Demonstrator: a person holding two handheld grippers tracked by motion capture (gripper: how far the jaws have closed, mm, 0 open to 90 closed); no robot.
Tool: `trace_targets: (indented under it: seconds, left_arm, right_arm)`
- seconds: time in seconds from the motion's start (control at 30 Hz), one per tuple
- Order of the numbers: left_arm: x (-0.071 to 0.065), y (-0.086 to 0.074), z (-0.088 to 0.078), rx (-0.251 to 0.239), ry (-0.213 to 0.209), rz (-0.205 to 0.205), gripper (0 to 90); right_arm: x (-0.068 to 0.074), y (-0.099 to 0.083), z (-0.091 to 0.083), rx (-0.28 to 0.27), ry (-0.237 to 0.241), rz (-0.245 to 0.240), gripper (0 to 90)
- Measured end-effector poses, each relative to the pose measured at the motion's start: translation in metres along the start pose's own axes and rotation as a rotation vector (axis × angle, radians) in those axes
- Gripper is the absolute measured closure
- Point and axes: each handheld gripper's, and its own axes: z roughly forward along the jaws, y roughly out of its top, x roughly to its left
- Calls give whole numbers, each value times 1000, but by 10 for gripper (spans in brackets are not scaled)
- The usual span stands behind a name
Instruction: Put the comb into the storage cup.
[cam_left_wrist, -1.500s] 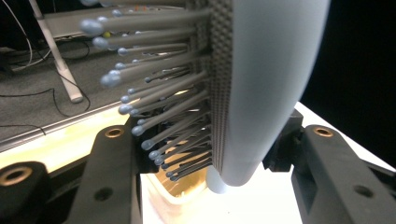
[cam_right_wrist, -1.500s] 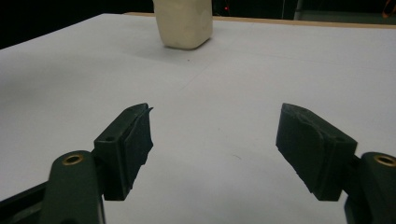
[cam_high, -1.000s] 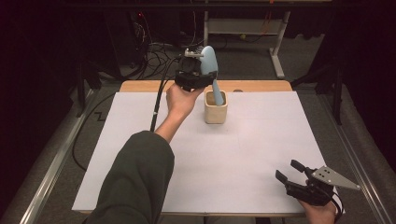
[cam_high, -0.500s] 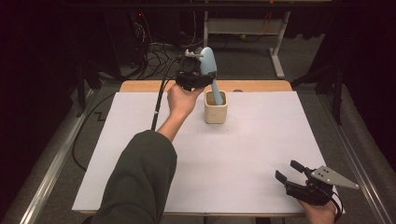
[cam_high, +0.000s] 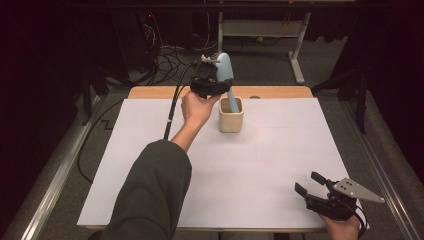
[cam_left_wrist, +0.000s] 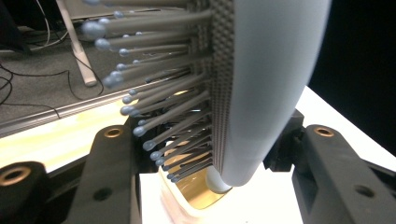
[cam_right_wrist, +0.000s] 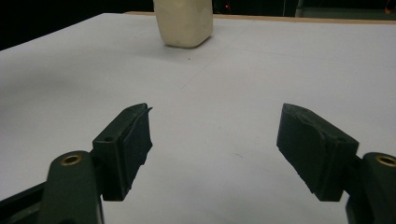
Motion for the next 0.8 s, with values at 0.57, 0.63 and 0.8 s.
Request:
trace_targets:
  seconds: [0.57,0.63,0.8]
  left_arm:
    - [-3,-9,13,32,0,21,505]
    - [-3,-10,15,34,-3,16,505]
    - [-3,-13,18,44,-7,15,504]
  right_arm:
    - [0,0,-1,-10,-2,-9,270]
    - [1,0,-1,-10,-2,-11,269]
    - [1,0,-1,-9,-2,-10,269]
